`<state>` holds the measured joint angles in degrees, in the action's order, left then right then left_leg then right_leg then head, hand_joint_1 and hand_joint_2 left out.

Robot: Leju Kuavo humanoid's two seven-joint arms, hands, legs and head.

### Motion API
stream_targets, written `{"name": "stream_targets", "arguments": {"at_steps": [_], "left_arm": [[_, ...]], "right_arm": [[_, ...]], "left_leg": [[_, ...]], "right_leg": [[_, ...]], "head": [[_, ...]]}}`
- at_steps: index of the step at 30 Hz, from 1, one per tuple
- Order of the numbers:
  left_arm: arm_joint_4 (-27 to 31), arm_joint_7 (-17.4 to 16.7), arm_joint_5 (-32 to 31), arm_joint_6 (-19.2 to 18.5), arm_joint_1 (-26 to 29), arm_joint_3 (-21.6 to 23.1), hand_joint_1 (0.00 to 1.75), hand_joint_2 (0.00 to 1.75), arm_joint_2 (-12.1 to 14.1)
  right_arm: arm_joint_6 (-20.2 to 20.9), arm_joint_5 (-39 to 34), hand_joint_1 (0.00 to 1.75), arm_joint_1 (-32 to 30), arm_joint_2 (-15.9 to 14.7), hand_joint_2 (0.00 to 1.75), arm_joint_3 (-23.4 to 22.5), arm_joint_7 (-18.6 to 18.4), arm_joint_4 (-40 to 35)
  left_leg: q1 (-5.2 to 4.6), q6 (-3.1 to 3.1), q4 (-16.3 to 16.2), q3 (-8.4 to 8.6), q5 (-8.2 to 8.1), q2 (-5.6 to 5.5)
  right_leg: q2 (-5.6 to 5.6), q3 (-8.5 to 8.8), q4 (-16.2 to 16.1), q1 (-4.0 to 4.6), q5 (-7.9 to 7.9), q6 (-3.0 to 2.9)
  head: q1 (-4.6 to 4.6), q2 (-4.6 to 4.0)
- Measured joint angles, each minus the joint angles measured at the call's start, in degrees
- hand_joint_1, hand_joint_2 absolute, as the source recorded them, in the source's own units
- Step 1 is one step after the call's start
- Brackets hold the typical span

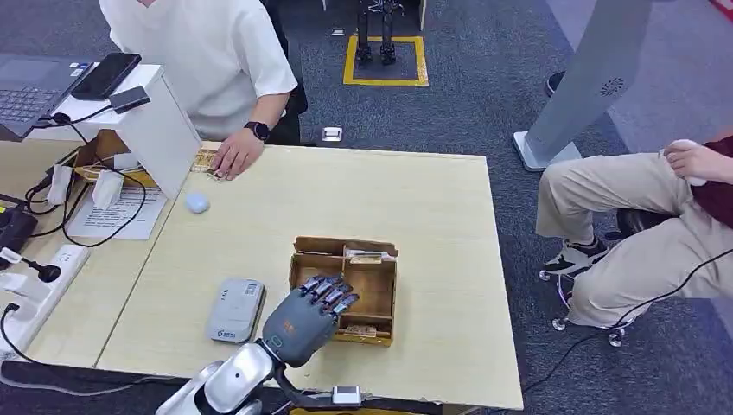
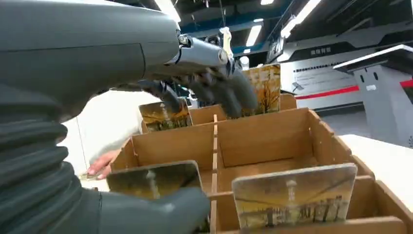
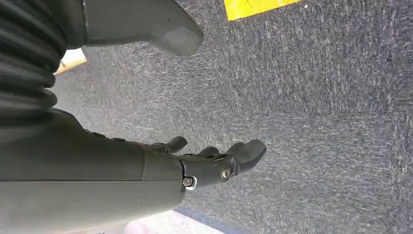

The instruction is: Pass the card to the sensor for recognition and then transmit it.

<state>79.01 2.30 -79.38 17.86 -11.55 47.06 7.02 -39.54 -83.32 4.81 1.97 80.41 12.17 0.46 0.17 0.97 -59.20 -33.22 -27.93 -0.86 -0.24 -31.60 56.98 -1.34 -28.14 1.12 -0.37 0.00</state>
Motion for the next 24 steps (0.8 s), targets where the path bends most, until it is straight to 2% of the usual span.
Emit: {"name": "stream_targets", "arguments": {"at_steps": [4,7,10,24], "left_arm": [[-1.1,-0.6,-0.4,0.0,0.2,0.0,1.50,1.75,-0.1],[-2.1,-1.2,-1.2,0.0,0.3,0.0,1.57,1.75,-0.2],[-3.0,-1.8,-1.6,0.0,0.3,0.0,1.47,1.75,-0.6],[-4.4,-2.3,-2.2,0.3,0.3,0.0,1.47,1.75,-1.4]], "right_arm": [[0.0,0.0,0.00,0.0,0.1,1.75,0.1,0.0,0.0],[0.0,0.0,0.00,0.0,0.1,1.75,0.2,0.0,0.0],[0.0,0.0,0.00,0.0,0.1,1.75,0.3,0.0,0.0],[0.0,-0.1,0.00,0.0,0.1,1.75,0.3,0.0,0.0]], "left_leg": [[0.00,0.00,0.0,0.00,0.00,0.00],[0.00,0.00,0.0,0.00,0.00,0.00],[0.00,0.00,0.0,0.00,0.00,0.00],[0.00,0.00,0.0,0.02,0.00,0.00]], "right_leg": [[0.00,0.00,0.0,0.00,0.00,0.00],[0.00,0.00,0.0,0.00,0.00,0.00],[0.00,0.01,0.0,0.00,0.00,0.00],[0.00,0.02,0.0,0.00,0.00,0.00]], "head": [[0.00,0.00],[-0.02,0.00],[0.00,0.02],[0.00,0.00]]}}
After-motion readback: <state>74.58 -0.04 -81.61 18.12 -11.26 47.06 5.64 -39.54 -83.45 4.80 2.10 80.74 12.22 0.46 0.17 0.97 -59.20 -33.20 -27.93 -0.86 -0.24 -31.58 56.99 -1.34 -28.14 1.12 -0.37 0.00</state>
